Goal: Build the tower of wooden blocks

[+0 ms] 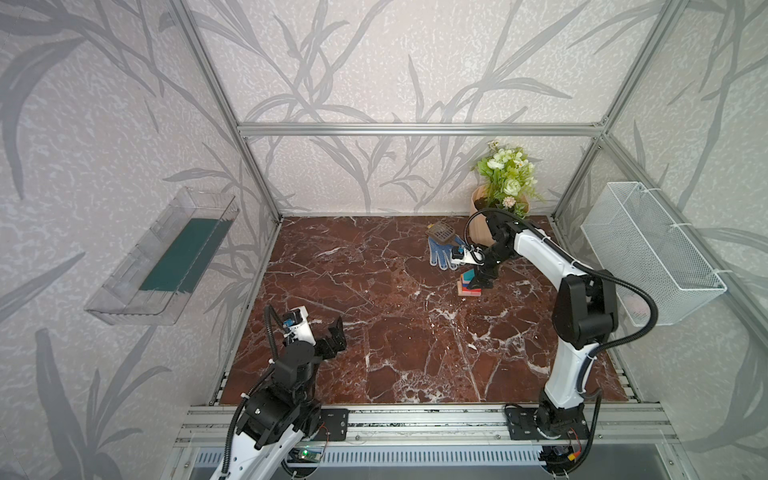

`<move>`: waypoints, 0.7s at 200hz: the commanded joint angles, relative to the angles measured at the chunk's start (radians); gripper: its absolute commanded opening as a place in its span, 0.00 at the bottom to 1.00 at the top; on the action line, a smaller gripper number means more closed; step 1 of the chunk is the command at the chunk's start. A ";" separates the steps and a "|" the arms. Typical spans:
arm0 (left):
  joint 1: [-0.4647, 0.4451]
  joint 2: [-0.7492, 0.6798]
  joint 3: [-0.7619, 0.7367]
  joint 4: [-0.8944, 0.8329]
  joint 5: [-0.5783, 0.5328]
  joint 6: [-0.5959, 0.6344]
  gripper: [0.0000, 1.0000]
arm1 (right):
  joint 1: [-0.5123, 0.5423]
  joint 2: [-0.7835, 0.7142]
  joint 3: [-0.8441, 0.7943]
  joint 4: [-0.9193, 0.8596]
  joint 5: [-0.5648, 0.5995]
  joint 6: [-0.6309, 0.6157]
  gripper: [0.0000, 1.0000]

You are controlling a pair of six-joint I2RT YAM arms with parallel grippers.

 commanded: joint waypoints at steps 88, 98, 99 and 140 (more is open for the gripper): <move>0.002 -0.005 -0.009 -0.018 -0.114 -0.030 0.99 | -0.205 -0.663 -0.761 0.995 0.110 1.169 0.99; 0.002 -0.007 -0.011 -0.005 -0.127 -0.025 0.99 | -0.222 -0.707 -0.860 1.096 0.195 1.246 0.99; 0.002 -0.007 -0.013 -0.003 -0.127 -0.025 0.99 | -0.224 -0.710 -0.870 1.105 0.201 1.253 0.99; 0.004 0.018 -0.032 0.090 -0.144 0.039 0.99 | -0.266 -0.813 -1.081 1.184 0.515 1.348 0.99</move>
